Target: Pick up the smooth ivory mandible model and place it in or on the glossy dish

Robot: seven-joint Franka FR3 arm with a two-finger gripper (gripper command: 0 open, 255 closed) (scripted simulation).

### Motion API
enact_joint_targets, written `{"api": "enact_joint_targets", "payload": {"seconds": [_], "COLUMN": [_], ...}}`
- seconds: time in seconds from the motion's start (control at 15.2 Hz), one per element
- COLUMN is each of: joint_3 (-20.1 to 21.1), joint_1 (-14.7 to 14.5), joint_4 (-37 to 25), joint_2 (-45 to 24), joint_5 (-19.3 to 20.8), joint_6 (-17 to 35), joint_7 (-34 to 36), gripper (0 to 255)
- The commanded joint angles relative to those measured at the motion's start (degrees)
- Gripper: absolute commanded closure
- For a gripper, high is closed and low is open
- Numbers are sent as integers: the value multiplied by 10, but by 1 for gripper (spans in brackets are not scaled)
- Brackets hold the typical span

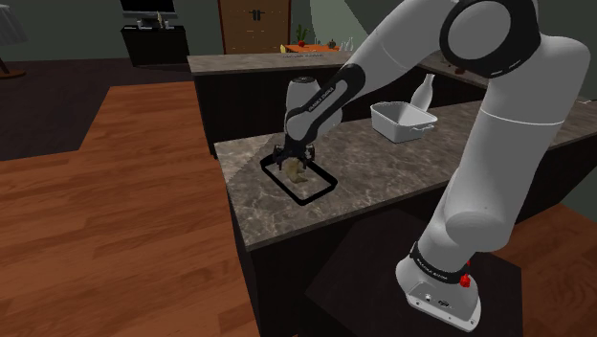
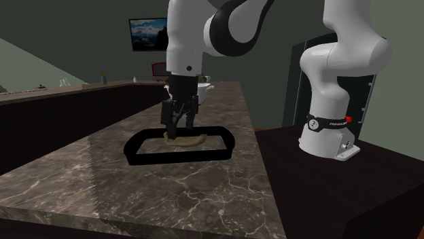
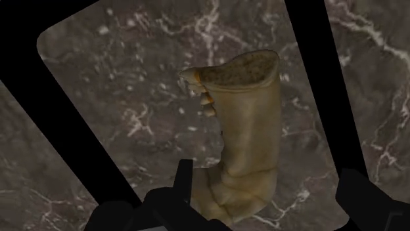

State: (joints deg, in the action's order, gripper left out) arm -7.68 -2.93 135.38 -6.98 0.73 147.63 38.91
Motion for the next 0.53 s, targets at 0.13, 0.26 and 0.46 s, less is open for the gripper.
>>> {"api": "enact_joint_targets", "payload": {"seconds": [0.13,0.26,0.46], "joint_3": [-2,-2,-2], "joint_1": [-1,-1,-1], "joint_4": [-2,-2,-2], "joint_2": [44,44,44], "joint_5": [9,9,9], "joint_6": [-46,-46,-46], "joint_7": [5,5,5], "gripper": [0,0,0]}}
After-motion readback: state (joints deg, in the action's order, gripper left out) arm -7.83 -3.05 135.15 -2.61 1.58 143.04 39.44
